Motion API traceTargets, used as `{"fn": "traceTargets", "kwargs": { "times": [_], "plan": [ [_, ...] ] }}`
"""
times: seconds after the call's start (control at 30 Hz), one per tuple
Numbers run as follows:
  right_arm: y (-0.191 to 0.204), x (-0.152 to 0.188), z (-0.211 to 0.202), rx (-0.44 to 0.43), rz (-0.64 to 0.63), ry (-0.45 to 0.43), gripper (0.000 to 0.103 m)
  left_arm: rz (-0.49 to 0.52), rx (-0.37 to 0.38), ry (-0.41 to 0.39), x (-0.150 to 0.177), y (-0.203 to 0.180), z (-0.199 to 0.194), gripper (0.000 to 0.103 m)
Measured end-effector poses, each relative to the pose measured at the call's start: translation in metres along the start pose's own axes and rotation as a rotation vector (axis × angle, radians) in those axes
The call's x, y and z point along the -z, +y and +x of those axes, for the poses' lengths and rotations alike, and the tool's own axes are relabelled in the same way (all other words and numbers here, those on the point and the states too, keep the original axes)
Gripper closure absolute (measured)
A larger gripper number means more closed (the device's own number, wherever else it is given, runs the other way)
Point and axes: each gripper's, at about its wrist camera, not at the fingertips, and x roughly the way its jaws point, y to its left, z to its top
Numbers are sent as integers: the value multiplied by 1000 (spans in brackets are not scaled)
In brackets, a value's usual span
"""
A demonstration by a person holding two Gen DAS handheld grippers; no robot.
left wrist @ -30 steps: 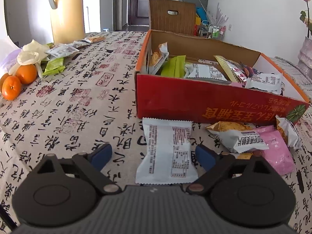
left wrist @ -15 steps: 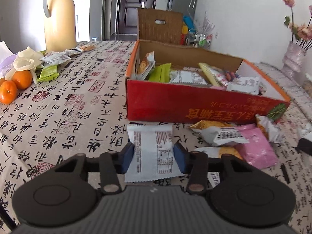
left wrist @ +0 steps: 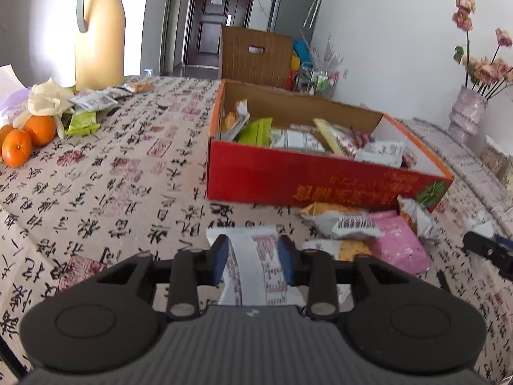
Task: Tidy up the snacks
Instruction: 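Carry both white packets over the box and open both tools to drop them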
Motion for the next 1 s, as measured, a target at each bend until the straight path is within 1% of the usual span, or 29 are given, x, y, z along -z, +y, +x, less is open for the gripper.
{"fn": "traceTargets", "kwargs": {
  "times": [0.03,0.07,0.1,0.17,0.23,0.33,0.37,0.5,0.8,1.0],
  "plan": [
    [0,0,0,0,1,1,39,0,-13,8,2,-1,2,51],
    [0,0,0,0,1,1,39,-2,-23,14,3,-2,4,42],
    [0,0,1,0,1,2,39,-4,-31,20,4,-3,5,38],
    [0,0,1,-1,2,5,39,-9,-48,32,4,-4,10,38],
    [0,1,2,-4,1,7,39,-18,-61,48,5,-5,16,40],
    [0,1,2,-6,2,8,39,-12,-80,54,5,-7,19,49],
    [0,1,2,-6,3,8,39,-8,-78,54,5,-7,19,55],
    [0,2,2,-7,5,9,39,1,-63,49,7,-8,17,59],
    [2,1,0,-8,2,2,39,-10,-34,-2,6,-6,-2,59],
    [6,-6,-1,-13,-6,-15,39,-1,3,-84,-9,-9,-26,59]
  ]
}}
